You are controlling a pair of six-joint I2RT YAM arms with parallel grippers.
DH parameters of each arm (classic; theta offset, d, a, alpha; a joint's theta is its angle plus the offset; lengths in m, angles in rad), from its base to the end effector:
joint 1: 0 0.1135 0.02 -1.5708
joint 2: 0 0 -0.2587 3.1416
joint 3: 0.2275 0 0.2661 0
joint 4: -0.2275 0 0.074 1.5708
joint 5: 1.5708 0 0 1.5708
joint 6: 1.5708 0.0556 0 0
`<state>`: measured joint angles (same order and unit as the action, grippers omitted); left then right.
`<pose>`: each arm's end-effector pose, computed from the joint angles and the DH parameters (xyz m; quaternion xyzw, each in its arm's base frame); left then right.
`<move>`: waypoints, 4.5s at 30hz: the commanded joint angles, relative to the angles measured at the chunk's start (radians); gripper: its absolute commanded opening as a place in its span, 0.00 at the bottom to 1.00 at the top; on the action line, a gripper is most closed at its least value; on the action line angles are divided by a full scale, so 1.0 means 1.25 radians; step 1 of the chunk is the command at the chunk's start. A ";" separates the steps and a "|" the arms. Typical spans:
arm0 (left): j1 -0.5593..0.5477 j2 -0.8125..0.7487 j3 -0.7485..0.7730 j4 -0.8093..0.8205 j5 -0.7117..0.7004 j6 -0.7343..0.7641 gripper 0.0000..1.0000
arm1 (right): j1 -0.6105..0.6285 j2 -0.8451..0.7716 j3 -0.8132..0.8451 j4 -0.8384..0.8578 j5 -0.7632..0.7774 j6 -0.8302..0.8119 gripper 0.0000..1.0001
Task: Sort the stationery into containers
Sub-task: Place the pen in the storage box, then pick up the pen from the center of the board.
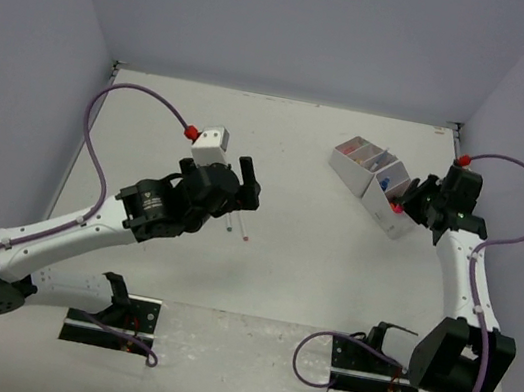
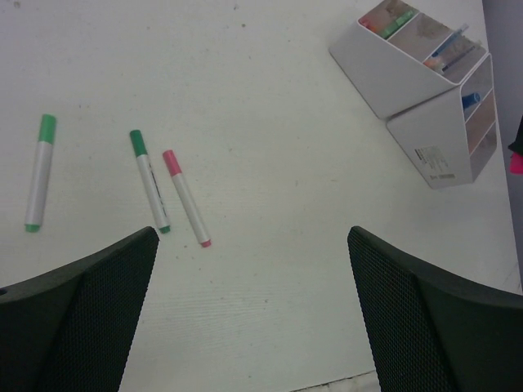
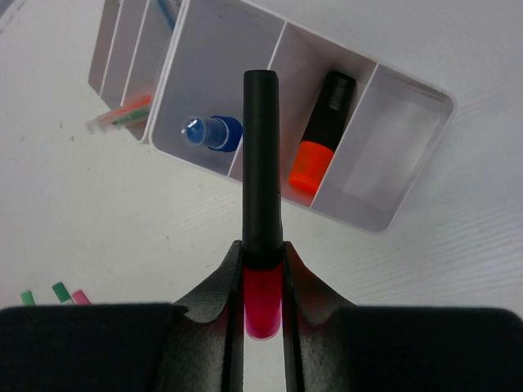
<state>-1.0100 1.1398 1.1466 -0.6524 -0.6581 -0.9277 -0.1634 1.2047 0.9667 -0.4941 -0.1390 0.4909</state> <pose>0.1697 -0.2063 0.3393 -0.1092 0.8521 -0.1844 0.4775 0.2869 -0.0395 0.2660 0.2660 0.8719 0.1288 0.3904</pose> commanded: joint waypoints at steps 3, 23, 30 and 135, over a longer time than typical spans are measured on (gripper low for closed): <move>0.004 -0.035 -0.022 0.029 -0.005 0.060 1.00 | -0.003 0.048 0.032 -0.027 -0.002 -0.022 0.00; 0.004 -0.074 -0.065 0.034 0.022 0.084 1.00 | -0.003 0.158 0.087 -0.034 -0.005 -0.033 0.14; 0.004 -0.084 -0.066 0.029 0.030 0.086 1.00 | -0.003 0.185 0.112 -0.050 0.006 -0.041 0.33; 0.210 -0.205 -0.661 1.203 0.880 0.203 0.31 | 0.733 -0.084 0.038 0.309 -0.215 0.118 0.00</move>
<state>-0.7418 0.8839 0.2970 0.8066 0.4308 -0.6941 0.7506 1.0931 0.9771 -0.1442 -0.3987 0.6336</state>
